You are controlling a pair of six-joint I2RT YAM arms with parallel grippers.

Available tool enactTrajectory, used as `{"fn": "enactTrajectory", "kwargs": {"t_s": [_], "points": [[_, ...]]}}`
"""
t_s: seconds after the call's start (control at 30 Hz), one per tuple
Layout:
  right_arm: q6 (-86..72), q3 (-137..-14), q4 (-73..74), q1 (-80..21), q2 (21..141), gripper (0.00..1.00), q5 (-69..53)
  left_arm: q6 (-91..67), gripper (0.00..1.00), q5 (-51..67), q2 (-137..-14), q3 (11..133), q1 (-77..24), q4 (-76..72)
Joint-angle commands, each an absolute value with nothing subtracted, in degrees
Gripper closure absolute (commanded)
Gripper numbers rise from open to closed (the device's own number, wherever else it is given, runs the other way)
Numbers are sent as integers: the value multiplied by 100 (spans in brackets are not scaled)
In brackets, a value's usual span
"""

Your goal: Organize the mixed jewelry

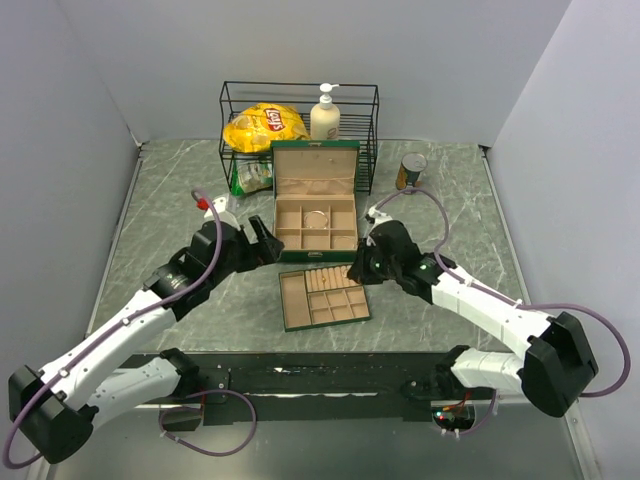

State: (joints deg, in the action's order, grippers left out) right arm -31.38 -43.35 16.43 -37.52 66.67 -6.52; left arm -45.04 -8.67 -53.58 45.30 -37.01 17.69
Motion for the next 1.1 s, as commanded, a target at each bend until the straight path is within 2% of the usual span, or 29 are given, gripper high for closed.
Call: {"fn": "enactTrajectory", "kwargs": {"t_s": [0.0, 0.33, 0.7, 1.07], "points": [[-2839, -4929, 2749, -4051, 6881, 100, 438, -4131, 4, -1863, -5194, 4974, -3718, 3065], [-2865, -5985, 3866, -4544, 8128, 100, 1449, -3727, 4, -2408, -5528, 5467, -3709, 3911], [-2944, -6626, 4219, -4667, 8903, 100, 1758, -3762, 4, -2610, -4914, 4501, -3683, 3437], [-2865, -7031, 4272, -4676, 9650, 100, 1960, -3516, 4, -2733, -4773, 4676, -3683, 3683]]}}
